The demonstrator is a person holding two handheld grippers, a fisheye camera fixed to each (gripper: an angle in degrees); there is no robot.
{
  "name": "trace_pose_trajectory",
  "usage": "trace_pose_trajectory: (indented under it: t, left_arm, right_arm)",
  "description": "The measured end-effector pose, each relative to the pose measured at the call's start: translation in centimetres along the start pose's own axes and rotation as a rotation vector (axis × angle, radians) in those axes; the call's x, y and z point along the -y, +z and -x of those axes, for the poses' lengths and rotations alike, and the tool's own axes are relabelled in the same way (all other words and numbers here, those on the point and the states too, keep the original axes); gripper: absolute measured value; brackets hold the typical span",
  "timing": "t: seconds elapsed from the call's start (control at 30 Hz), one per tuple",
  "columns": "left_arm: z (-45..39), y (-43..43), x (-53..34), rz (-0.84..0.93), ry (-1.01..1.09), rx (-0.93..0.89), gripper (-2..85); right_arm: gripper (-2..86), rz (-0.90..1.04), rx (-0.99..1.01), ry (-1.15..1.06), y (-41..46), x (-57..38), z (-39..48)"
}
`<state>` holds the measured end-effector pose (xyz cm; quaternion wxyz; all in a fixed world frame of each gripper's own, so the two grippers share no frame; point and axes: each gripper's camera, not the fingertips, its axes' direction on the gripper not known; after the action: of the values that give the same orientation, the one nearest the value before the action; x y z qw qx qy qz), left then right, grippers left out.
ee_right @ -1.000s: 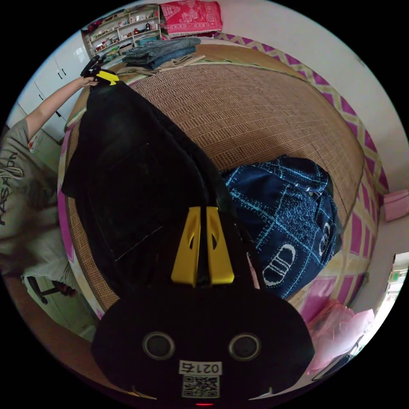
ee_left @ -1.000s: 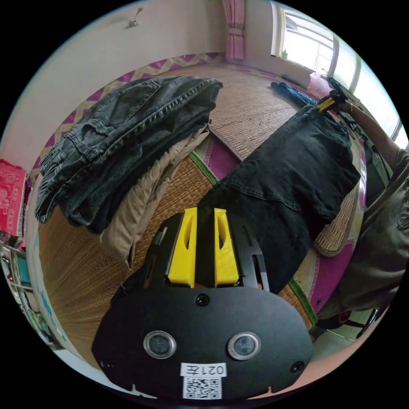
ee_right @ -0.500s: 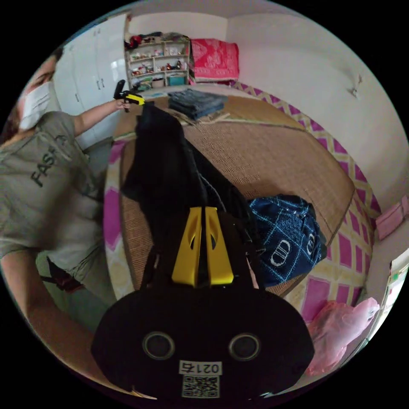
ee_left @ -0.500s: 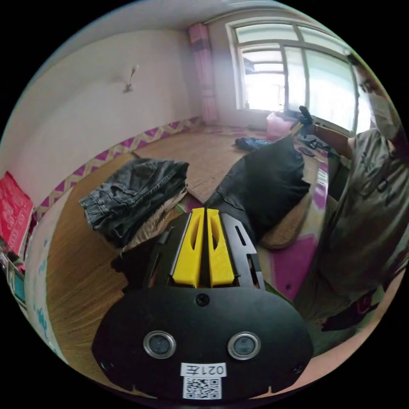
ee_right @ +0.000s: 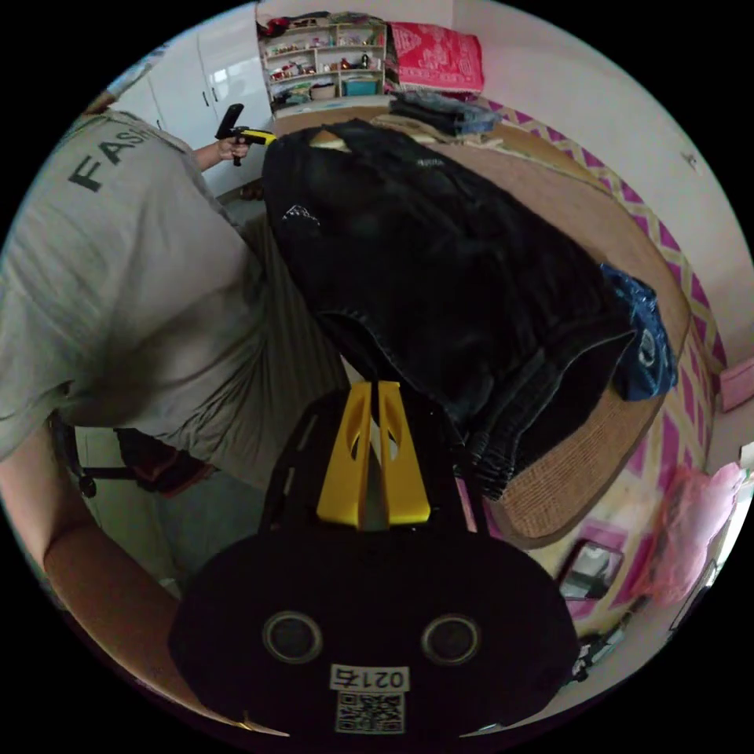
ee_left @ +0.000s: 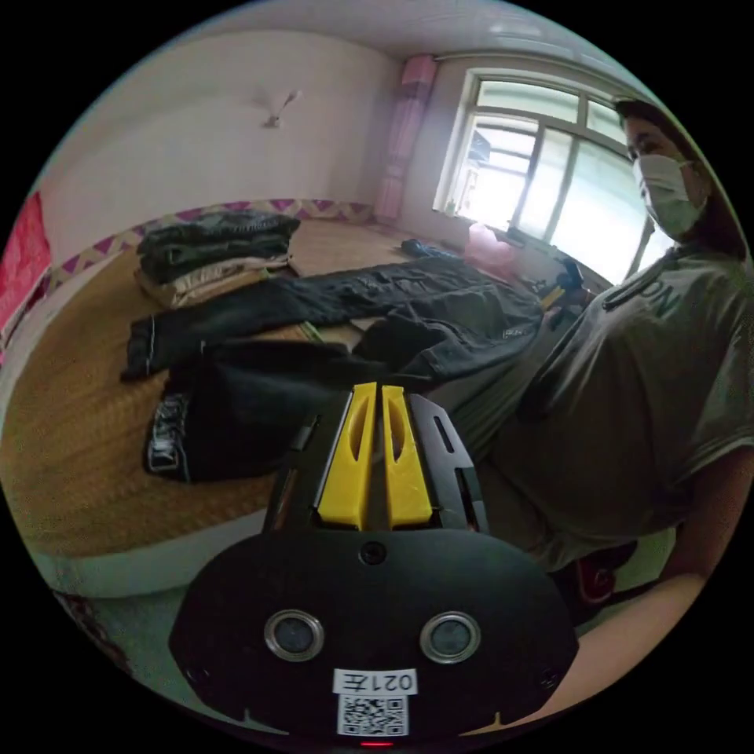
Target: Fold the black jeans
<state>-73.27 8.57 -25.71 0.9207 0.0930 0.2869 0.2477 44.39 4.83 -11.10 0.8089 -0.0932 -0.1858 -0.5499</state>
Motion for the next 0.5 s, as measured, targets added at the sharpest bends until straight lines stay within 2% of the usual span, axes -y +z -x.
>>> trace_pose_trajectory:
  t: [0.17, 0.23, 0.33, 0.4, 0.47, 0.5]
  left_arm:
    - [0.7, -3.4, -2.2, -0.108, -0.08, -0.001, -0.7]
    - [2.0, -5.9, -3.0, -0.225, -0.189, 0.107, -0.7]
    - [4.2, -8.5, -3.4, -0.29, -0.31, 0.288, 0.3]
    - [5.4, -9.0, -2.9, -0.249, -0.336, 0.383, 2.6]
    - [6.8, -8.4, -2.3, -0.134, -0.352, 0.461, 6.1]
    - [7.9, -7.5, -2.0, -0.016, -0.37, 0.478, 7.8]
  right_arm:
    - [0.4, 0.001, -0.028, 0.065, 0.7, -0.9, 0.4]
    - [3.9, 0.015, -0.043, 0.111, 0.4, -1.5, 0.3]
    - [10.4, 0.048, 0.009, 0.086, -1.0, -2.5, 0.4]
    - [11.1, 0.004, 0.04, 0.09, -3.1, -3.2, 0.0]
    - [10.7, -0.124, 0.025, 0.121, -5.8, -3.9, -0.6]
    - [9.8, -0.205, 0.009, 0.133, -7.2, -4.2, -0.9]
